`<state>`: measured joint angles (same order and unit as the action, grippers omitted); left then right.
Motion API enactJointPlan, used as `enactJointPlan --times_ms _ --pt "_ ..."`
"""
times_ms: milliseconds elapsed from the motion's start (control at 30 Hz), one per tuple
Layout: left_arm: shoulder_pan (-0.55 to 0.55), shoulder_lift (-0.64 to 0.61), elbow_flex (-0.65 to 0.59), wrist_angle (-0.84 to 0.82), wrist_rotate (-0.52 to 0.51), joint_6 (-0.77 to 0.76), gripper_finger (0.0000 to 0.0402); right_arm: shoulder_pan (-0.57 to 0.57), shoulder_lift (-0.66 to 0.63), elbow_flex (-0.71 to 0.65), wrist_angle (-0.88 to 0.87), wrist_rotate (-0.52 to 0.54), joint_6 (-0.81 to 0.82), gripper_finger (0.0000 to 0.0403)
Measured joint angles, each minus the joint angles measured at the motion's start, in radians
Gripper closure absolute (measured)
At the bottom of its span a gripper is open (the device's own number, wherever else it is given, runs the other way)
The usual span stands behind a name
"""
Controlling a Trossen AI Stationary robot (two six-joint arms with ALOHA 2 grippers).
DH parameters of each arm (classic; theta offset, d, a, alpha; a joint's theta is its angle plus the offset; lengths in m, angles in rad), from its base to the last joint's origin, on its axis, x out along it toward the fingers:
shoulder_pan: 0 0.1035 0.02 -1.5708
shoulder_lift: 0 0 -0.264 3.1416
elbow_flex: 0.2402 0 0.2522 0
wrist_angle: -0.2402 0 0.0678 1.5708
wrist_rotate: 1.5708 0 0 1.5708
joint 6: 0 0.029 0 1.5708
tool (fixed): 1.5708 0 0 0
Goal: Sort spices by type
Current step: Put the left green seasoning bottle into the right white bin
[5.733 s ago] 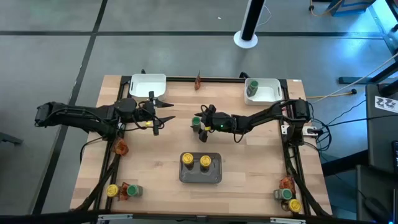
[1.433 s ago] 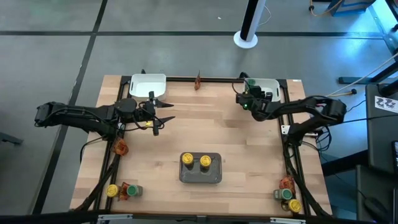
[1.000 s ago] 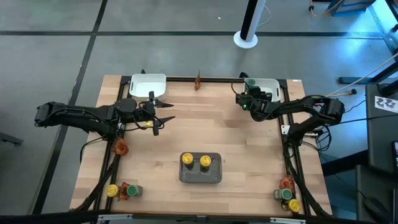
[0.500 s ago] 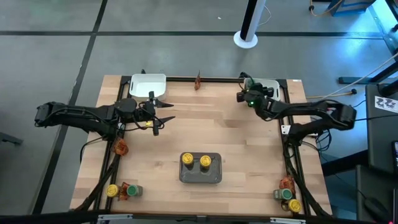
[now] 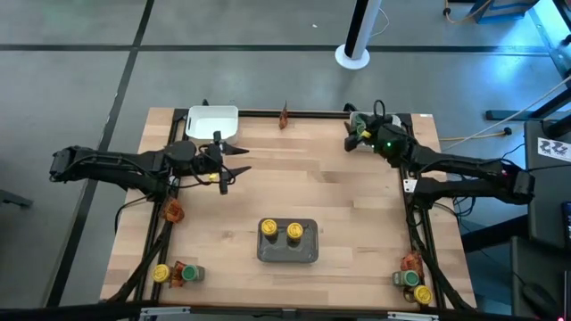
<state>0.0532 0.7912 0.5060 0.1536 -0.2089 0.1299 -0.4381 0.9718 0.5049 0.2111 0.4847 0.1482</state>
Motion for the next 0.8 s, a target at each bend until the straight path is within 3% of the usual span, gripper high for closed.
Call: enactJointPlan --times_ms 167,367,500,800 --pt "-0.001 -0.002 0.000 -0.013 0.000 -0.019 0.0122 0.009 0.008 0.000 0.003 -0.127 0.000 0.0104" --pt "-0.023 0.002 0.000 -0.013 0.000 -0.029 0.0013 0.110 0.008 0.000 0.038 -0.139 -0.072 0.0104" --pt "-0.061 0.010 0.046 -0.121 0.001 -0.019 0.0014 0.201 0.008 0.000 0.100 -0.142 -0.148 0.0104" --pt "-0.219 0.164 0.316 -0.435 0.002 -0.018 0.0004 0.309 0.008 0.000 0.212 -0.144 -0.232 0.0104"
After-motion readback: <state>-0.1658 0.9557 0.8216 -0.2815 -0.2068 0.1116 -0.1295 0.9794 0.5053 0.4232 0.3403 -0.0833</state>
